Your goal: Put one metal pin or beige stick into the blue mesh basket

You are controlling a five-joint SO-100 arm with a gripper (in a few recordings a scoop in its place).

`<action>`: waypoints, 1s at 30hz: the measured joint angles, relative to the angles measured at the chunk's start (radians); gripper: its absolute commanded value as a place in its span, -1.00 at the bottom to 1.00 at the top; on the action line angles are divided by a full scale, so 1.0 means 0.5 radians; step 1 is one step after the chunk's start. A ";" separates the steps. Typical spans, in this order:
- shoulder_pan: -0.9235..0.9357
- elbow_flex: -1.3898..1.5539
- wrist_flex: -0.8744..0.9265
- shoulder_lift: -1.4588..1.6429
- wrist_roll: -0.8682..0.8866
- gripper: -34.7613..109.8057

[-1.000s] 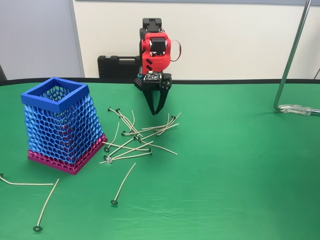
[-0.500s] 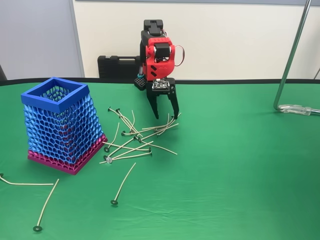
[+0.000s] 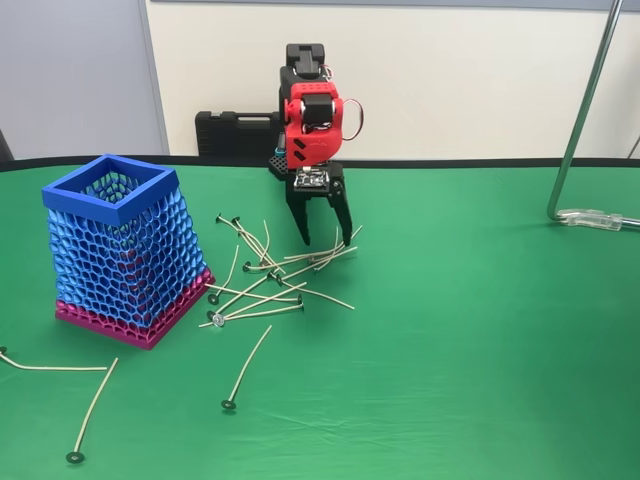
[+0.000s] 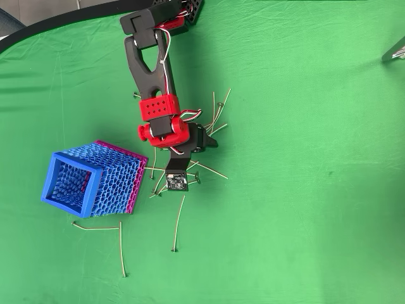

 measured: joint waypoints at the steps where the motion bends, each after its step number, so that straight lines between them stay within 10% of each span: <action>1: 0.012 0.000 0.000 0.000 -0.006 -0.09; 30: 0.055 -0.147 -0.110 -0.273 -0.114 -0.15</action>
